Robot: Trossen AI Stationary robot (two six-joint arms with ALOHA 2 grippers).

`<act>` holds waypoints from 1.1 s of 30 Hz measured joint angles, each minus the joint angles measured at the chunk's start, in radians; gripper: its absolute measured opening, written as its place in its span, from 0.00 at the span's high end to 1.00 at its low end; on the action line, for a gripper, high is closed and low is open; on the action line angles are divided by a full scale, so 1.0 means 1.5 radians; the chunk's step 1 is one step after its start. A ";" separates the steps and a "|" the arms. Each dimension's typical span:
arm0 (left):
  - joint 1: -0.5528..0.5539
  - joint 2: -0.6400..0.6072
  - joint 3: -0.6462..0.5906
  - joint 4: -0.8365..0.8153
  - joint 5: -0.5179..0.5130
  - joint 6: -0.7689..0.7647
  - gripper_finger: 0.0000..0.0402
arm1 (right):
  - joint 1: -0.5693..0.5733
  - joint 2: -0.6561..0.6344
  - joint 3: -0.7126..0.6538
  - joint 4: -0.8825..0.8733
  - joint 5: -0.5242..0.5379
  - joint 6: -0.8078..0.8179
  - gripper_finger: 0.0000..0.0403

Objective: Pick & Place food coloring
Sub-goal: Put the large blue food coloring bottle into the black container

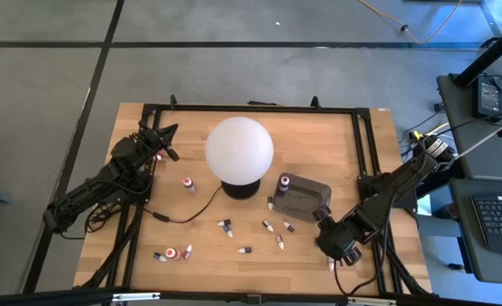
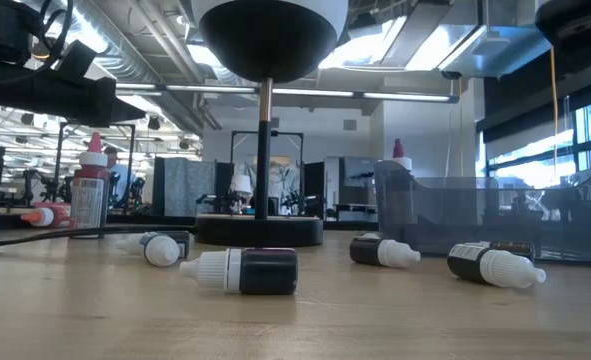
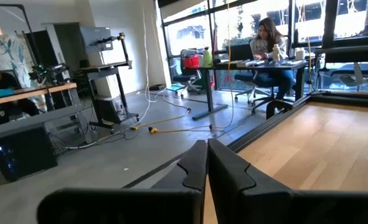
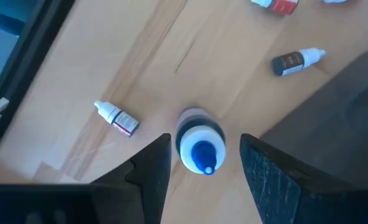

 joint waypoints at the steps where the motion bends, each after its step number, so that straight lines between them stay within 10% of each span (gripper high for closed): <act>1: 0.000 0.000 0.000 0.000 0.000 0.000 0.98 | 0.000 0.000 0.000 0.000 0.001 -0.002 0.52; 33: 0.000 0.000 0.000 0.000 0.000 -0.001 0.98 | -0.001 -0.041 -0.081 0.082 -0.063 0.016 0.52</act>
